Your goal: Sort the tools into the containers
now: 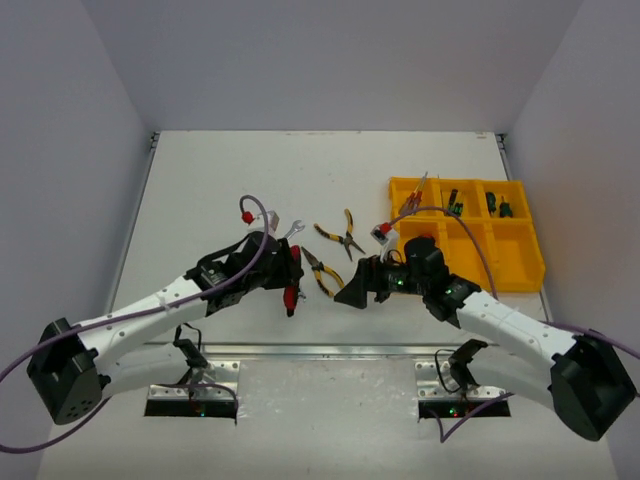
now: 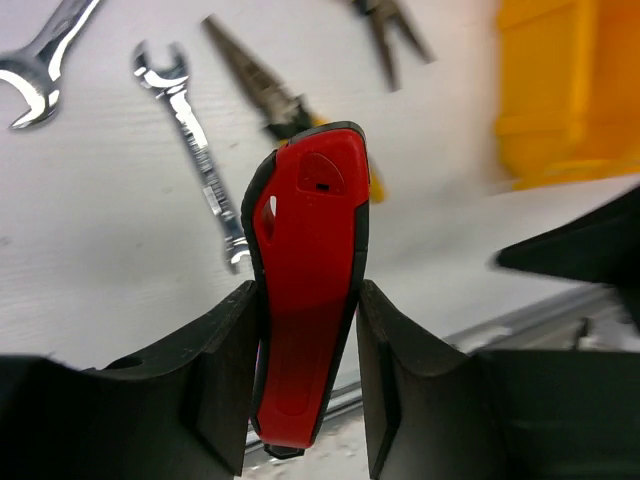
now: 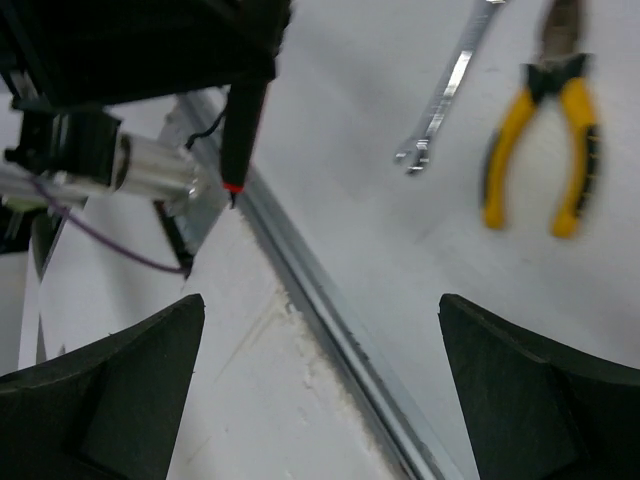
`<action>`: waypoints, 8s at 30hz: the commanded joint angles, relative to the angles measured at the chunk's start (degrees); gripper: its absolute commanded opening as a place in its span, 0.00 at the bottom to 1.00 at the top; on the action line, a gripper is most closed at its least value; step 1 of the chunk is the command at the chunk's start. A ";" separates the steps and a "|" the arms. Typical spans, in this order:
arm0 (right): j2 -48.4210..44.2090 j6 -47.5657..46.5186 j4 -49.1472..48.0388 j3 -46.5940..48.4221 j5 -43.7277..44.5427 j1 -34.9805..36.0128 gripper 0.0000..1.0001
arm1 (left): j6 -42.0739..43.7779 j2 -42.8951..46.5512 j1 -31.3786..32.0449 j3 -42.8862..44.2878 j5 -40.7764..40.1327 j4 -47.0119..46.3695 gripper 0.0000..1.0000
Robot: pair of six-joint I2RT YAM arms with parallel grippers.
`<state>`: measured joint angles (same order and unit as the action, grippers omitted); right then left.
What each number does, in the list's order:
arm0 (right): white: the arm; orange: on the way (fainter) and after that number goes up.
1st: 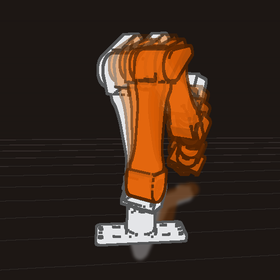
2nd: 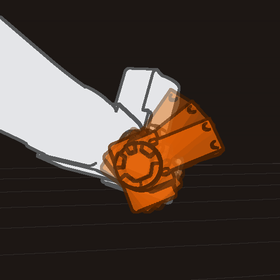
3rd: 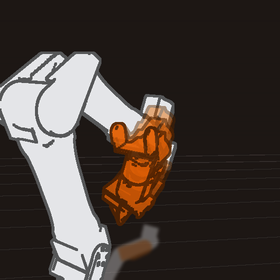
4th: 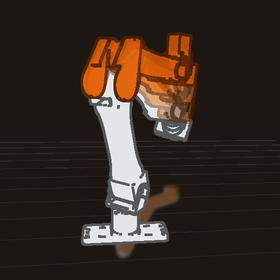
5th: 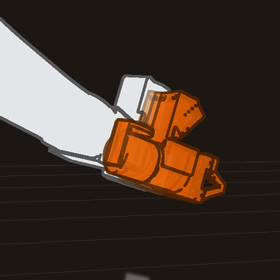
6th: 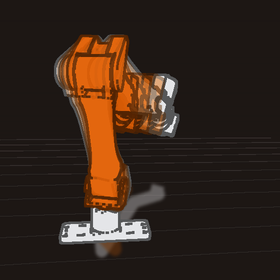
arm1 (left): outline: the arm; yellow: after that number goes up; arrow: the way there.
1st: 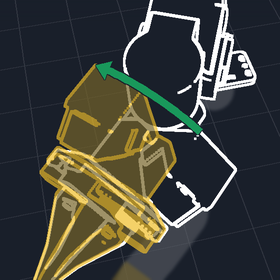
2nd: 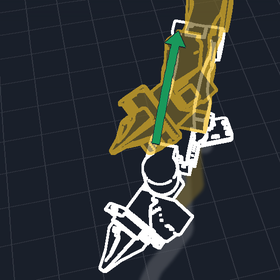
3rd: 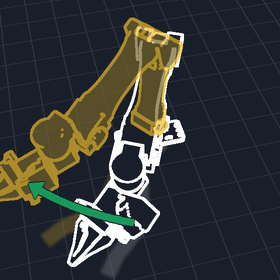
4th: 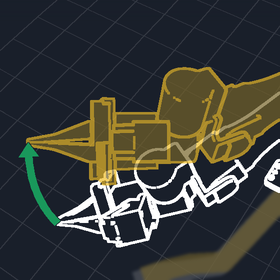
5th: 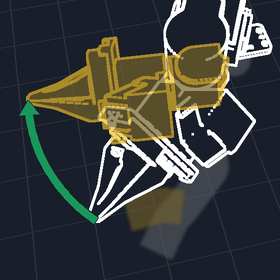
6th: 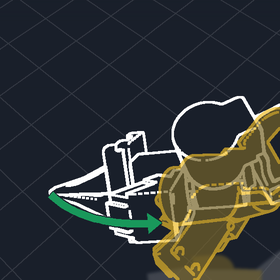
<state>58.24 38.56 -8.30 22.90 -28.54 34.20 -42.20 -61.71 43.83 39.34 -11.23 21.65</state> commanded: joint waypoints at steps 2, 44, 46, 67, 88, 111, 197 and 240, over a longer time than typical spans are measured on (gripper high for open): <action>2.56 0.96 -17.15 1.90 8.84 13.15 0.99 | -9.09 6.71 0.75 -1.84 7.45 -12.78 0.00; 8.33 7.00 24.35 14.87 49.36 -15.24 0.00 | 3.09 9.47 5.56 13.66 -34.60 23.56 1.00; 10.12 7.89 23.96 15.82 48.24 -15.30 0.01 | 3.16 9.36 5.56 13.76 -34.76 23.66 1.00; 1.37 -1.91 23.43 19.14 34.56 -15.30 0.99 | -2.23 5.07 5.56 10.88 -30.44 19.59 1.00; 23.52 -17.92 32.29 34.46 27.63 5.59 0.96 | -13.75 2.47 -5.77 18.97 -30.87 31.33 1.00; 67.25 -4.55 39.13 70.14 41.79 20.24 0.47 | 8.86 21.89 -5.77 10.35 -31.07 22.39 1.00; 16.11 -14.61 49.88 39.03 47.44 -8.46 0.00 | 10.70 27.26 -5.77 9.52 -28.89 20.58 1.00; 2.19 -16.87 39.20 28.87 8.55 -29.19 0.99 | 16.82 -33.73 -11.34 26.81 -6.24 12.54 1.00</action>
<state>61.77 23.94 33.66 53.97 -8.82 4.47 -29.53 -88.23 36.61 60.13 -25.85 39.15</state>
